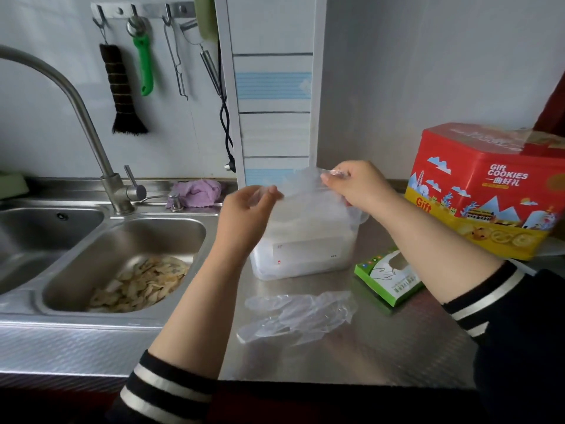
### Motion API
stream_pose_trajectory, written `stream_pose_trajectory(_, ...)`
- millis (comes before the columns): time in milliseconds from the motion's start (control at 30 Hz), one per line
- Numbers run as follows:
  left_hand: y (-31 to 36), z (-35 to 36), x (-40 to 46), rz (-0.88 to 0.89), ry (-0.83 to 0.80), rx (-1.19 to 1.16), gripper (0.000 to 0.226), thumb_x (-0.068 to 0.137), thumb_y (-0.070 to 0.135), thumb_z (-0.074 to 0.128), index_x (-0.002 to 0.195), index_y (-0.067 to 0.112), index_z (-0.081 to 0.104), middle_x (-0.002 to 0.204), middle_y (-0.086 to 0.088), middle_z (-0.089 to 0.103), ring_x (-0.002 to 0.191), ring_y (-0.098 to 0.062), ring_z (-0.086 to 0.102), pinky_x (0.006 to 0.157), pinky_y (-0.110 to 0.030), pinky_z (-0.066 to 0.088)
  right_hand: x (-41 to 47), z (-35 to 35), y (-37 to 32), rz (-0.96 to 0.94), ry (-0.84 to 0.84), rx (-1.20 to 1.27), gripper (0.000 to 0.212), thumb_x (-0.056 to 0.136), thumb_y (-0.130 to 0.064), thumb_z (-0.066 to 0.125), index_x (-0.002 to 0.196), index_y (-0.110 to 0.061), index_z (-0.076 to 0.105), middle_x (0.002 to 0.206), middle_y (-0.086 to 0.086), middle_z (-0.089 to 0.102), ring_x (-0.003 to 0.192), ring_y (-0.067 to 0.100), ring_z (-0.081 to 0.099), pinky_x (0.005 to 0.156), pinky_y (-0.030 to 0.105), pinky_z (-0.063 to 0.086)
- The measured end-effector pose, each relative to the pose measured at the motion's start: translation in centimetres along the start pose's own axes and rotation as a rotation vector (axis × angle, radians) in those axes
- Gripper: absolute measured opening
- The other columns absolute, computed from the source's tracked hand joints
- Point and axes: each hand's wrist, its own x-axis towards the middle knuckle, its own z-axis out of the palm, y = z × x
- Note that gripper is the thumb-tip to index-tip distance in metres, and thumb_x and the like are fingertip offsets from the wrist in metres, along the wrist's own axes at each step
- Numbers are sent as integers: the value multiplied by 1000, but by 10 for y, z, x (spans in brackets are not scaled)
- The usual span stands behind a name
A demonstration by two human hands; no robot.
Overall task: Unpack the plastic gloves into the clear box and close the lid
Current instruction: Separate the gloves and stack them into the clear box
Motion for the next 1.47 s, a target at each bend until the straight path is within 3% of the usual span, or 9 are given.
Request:
stream_pose_trajectory(167,6,0,30,-55,-21,-60,20,96,28,57,83,24,71,58,9,68,60,2,60,72,-18,48,9,4,1,86,84,613,11,89,-17,66,79,-17,72,99,12,72,89,20,64,86,33,49)
stream_pose_trajectory(300,3,2,37,-68,0,-57,19,97,24,54,86,19,69,47,6,61,55,-11,59,68,-27,49,12,2,-1,73,95,939,15,92,-7,59,79,-10,68,74,1,72,69,13,67,73,26,54)
stream_pose_trajectory(467,-4,7,54,-51,46,188,20,95,30,52,84,24,67,47,5,60,44,-7,47,52,-23,37,24,3,6,67,140,267,12,96,-21,57,93,-13,64,71,3,63,36,5,50,40,15,39)
stream_pose_trajectory(734,-21,25,80,-2,-1,844,29,92,27,47,67,14,56,67,-1,58,76,-31,57,53,-26,34,50,29,14,44,60,-710,23,95,-14,51,118,-14,51,113,10,63,103,32,59,71,31,37)
stream_pose_trajectory(834,-26,22,87,22,-60,921,20,92,26,55,109,24,66,102,0,65,109,-29,52,71,-30,41,51,39,18,28,27,-889,44,89,-3,52,131,-10,40,120,12,61,108,34,59,71,31,38)
stream_pose_trajectory(968,-28,18,76,177,-38,897,47,90,29,61,135,22,49,129,-6,54,119,-32,42,94,-40,39,49,47,26,8,29,-921,47,88,1,47,133,-10,40,129,13,53,121,33,49,83,35,41)
stream_pose_trajectory(1134,-12,15,28,480,74,610,25,92,21,59,116,18,64,109,3,65,95,-20,59,80,-36,50,44,37,32,-175,210,-727,36,91,-14,57,126,-17,49,130,9,46,119,30,43,93,38,37)
stream_pose_trajectory(1301,-23,5,-43,419,-275,527,18,90,41,61,98,28,69,80,15,68,65,-3,61,63,-29,52,-19,22,41,-689,412,-36,18,93,-13,59,105,0,62,93,9,61,81,17,57,69,26,48)
stream_pose_trajectory(1468,-70,12,-75,224,-586,736,46,84,56,61,116,24,66,115,7,64,107,-13,56,90,-28,44,-90,42,82,-747,125,-186,17,91,-23,63,95,-8,68,83,-1,64,73,12,57,65,28,49)
